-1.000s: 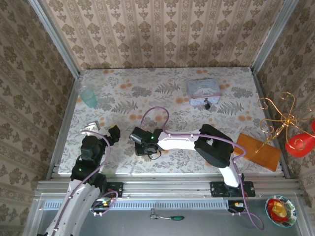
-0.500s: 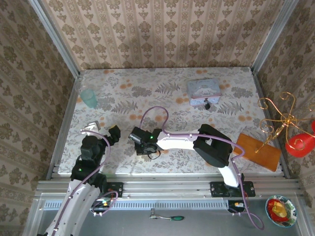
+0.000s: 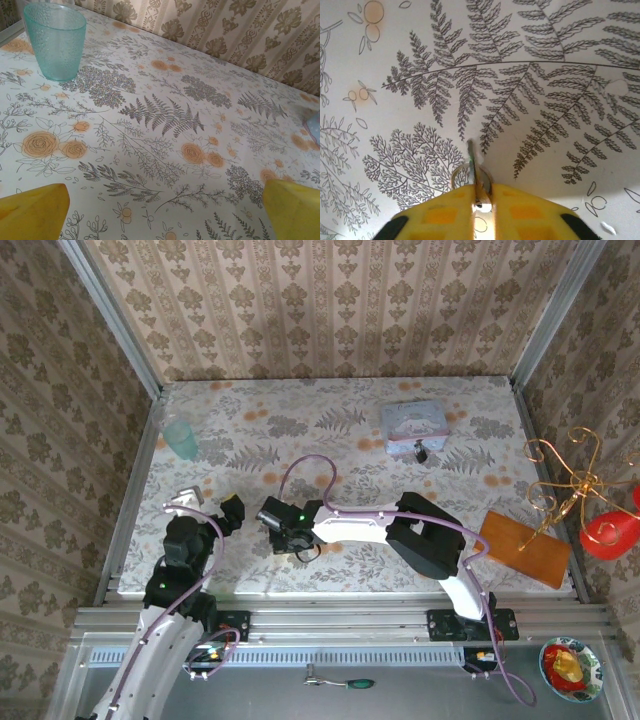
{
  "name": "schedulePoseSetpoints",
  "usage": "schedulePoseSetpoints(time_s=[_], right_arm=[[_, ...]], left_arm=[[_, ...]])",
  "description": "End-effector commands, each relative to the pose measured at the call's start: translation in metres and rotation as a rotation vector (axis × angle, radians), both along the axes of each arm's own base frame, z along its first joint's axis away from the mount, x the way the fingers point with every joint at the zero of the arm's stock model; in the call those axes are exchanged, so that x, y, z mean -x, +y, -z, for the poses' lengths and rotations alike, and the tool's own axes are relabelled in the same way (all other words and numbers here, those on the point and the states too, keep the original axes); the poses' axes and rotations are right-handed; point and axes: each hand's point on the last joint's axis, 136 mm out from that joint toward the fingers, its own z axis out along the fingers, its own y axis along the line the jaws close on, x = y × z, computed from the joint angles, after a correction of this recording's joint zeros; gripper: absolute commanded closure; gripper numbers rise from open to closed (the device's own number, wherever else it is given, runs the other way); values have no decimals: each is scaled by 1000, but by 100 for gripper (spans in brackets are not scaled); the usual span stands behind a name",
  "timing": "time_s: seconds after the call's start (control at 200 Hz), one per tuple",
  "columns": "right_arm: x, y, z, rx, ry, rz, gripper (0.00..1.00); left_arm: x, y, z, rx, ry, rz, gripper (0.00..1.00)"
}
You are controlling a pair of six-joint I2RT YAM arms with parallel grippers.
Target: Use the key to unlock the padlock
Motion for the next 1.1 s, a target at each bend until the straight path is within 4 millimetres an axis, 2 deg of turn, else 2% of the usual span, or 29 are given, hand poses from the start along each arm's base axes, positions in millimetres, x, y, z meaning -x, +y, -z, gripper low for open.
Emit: schedulePoseSetpoints(time_s=[0.0,0.085,0.24,0.47,0.77,0.925,1.035,1.095], right_arm=[[1,-13,9,88,-11,10,90],[0,-14,2,79,-38,7,96],[-4,-12,-17,58,-86,-4,100],[-8,-19,-35,44,-145,-1,100],[-11,-27,-48,30,-210,-9,100],[-18,-34,-72,-31,-325,-8,100],[-22,-36,-92,-90,-407,-15,100],[-24,-38,-102,-124,-447,-10,100]], left_arm=[[1,-2,-2,2,-11,11,0],[1,-2,-1,1,-9,10,0],[0,-2,-1,0,-9,7,0],[-4,-5,4,-1,18,20,0],[-8,-7,13,2,62,20,0],[-13,-27,13,39,87,113,0],[-15,-52,8,129,117,235,1],[-11,-69,-1,211,178,308,5]])
